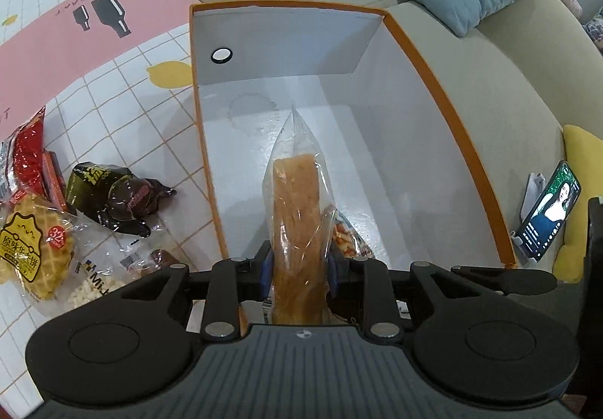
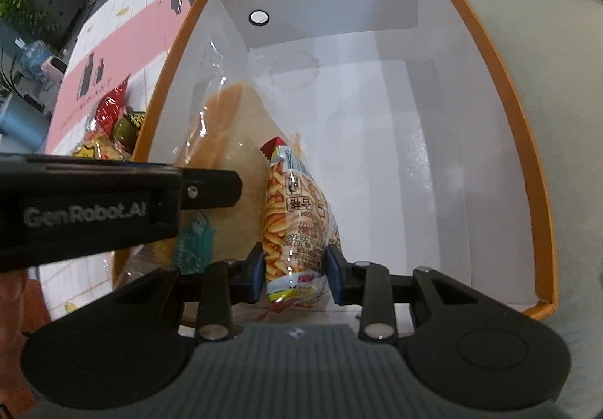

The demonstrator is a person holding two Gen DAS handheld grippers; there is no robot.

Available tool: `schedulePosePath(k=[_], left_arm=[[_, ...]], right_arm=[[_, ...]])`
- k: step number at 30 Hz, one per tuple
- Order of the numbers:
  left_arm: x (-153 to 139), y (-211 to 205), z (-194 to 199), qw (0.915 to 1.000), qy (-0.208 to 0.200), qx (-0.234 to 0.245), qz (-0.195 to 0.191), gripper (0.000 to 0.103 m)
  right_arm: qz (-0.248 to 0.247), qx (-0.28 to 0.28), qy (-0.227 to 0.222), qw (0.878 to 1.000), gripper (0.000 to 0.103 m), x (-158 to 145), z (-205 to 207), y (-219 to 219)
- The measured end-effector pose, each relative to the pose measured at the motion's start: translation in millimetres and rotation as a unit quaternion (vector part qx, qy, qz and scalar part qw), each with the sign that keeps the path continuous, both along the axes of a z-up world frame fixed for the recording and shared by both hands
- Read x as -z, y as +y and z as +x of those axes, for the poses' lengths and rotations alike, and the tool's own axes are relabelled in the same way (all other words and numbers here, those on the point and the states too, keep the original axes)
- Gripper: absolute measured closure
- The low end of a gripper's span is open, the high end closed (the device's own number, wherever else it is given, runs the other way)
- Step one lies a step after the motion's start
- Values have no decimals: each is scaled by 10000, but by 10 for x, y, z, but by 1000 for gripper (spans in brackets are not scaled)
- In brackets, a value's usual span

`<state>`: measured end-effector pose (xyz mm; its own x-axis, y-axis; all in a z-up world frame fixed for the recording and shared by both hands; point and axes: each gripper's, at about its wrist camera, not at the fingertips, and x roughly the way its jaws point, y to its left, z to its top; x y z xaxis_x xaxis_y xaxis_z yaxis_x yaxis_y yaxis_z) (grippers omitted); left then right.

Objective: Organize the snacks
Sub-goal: 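Lower both snacks into the orange box and open both tools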

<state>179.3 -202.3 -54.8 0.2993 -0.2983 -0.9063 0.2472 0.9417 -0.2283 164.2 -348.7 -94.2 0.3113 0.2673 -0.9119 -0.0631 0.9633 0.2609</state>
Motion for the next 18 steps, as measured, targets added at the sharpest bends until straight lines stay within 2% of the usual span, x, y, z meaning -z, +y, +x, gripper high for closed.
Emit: schedulePosePath(k=[4, 11, 15, 18], left_arm=[[-102, 95, -35, 9999, -54, -59, -148, 65], [-386, 371, -198, 9977, -390, -197, -527, 64], [-540, 551, -330, 9961, -683, -248, -508, 63], [-612, 678, -434, 9950, -840, -304, -449, 62]], right_arm=[[64, 25, 35, 10000, 66, -18, 18, 43], [164, 86, -70, 9998, 65, -151, -45, 92], [177, 196, -183, 9995, 65, -275, -97, 131], [116, 316, -429, 9985, 65, -411, -145, 164]])
